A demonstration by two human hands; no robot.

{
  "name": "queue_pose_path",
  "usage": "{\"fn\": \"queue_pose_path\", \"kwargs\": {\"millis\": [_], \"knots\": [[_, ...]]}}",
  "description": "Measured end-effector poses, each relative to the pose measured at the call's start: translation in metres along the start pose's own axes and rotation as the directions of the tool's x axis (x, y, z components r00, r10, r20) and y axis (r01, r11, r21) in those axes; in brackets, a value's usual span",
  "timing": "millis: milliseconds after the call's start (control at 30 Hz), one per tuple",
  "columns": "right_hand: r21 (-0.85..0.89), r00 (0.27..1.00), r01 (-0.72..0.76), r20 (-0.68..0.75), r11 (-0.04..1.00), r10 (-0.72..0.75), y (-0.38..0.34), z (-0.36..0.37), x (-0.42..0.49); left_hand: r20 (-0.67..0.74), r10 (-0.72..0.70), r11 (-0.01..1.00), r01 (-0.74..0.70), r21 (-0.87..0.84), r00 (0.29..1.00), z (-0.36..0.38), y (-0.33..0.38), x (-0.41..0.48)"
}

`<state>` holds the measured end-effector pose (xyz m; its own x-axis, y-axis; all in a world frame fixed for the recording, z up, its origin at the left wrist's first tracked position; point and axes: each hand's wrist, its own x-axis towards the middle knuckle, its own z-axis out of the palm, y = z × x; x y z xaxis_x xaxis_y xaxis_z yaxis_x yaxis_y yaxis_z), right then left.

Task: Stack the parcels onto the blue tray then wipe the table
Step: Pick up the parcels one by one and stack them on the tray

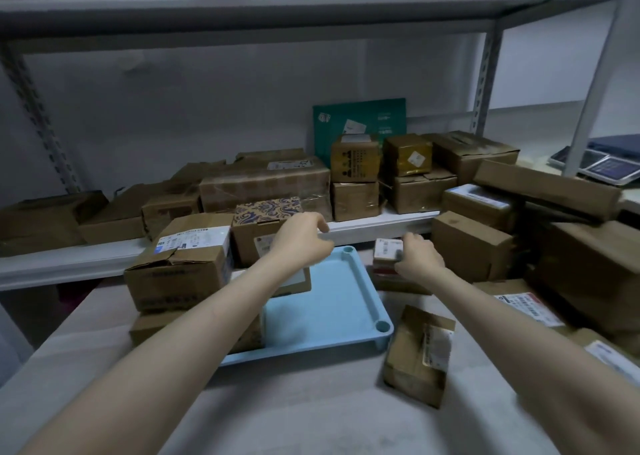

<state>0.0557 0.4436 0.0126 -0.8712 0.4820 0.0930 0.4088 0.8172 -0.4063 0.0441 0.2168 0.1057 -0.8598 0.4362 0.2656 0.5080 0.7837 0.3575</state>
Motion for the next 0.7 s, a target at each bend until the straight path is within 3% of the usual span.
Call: {"fn": "queue_pose_path", "kwargs": {"millis": [67,133,233,333,500,633,700], "knots": [[0.022,0.999,-0.018,-0.031,1.000,0.019,0.013,-0.004,-0.005,0.020,-0.001,1.000,0.001,-0.027,1.000,0.012,0.011,0.001],[0.041,0.984,-0.004,-0.181,0.999,0.011,0.024,-0.015,-0.010,0.037,0.010,0.999,-0.008,-0.049,0.999,0.021,0.022,0.001],[-0.053,0.893,0.035,-0.448,0.998,-0.055,0.037,-0.043,-0.012,0.079,0.027,0.995,-0.020,-0.093,0.996,0.033,0.039,0.003],[-0.104,0.810,0.018,-0.581,0.994,-0.076,0.053,-0.074,-0.003,0.091,0.054,0.993,-0.044,-0.113,0.994,0.038,0.056,0.005],[-0.295,0.833,-0.222,-0.553,0.929,0.024,0.089,-0.120,0.025,0.074,0.076,0.988,-0.065,-0.138,0.994,0.043,0.073,0.013],[-0.553,0.874,-0.334,-0.485,0.763,0.032,0.115,-0.135,0.047,0.089,0.077,0.988,-0.064,-0.140,0.993,0.047,0.078,0.020],[-0.588,0.870,-0.367,-0.491,0.721,0.043,0.124,-0.141,0.056,0.099,0.072,0.989,-0.058,-0.134,0.992,0.050,0.080,0.024]]}}
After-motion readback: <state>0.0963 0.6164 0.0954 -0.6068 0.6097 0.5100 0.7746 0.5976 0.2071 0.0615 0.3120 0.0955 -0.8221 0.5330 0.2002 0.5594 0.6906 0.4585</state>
